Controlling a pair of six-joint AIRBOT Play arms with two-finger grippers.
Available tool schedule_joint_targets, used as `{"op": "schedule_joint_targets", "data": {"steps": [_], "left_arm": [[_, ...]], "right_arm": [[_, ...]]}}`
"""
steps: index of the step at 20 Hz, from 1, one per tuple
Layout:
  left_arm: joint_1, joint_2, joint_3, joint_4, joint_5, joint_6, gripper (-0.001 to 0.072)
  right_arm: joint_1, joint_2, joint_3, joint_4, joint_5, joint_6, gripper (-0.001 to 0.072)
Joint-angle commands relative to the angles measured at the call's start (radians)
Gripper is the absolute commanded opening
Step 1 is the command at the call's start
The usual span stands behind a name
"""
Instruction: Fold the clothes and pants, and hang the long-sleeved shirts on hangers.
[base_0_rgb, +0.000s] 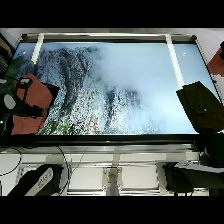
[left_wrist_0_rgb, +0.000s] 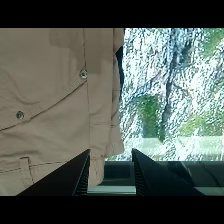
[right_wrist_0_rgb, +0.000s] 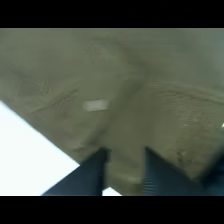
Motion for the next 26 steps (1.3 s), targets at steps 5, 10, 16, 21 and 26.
{"op": "schedule_joint_targets", "data": {"steps": [5, 10, 16, 21, 26], "left_arm": [[0.0, -0.001, 0.0, 0.001, -0.019, 0.001, 0.0315], [0.0, -0.001, 0.0, 0.001, -0.019, 0.001, 0.0315], [0.0, -0.001, 0.0, 0.001, -0.019, 0.001, 0.0315], [0.0, -0.001, 0.0, 0.001, -0.019, 0.001, 0.0315], [0.0, -0.001, 0.0, 0.001, -0.019, 0.001, 0.0315]], "right_arm": [[0.48, 0.38, -0.35, 0.134, 0.005, -0.092, 0.002], [0.924, 0.525, -0.642, 0.13, 0.0, -0.046, 0.002], [1.462, 0.526, -0.736, 0.125, -0.224, 0.143, 0.002], [1.7, 0.526, -0.736, 0.093, -0.403, 0.279, 0.002], [1.721, 0.526, -0.736, 0.066, -0.39, 0.322, 0.002]]}}
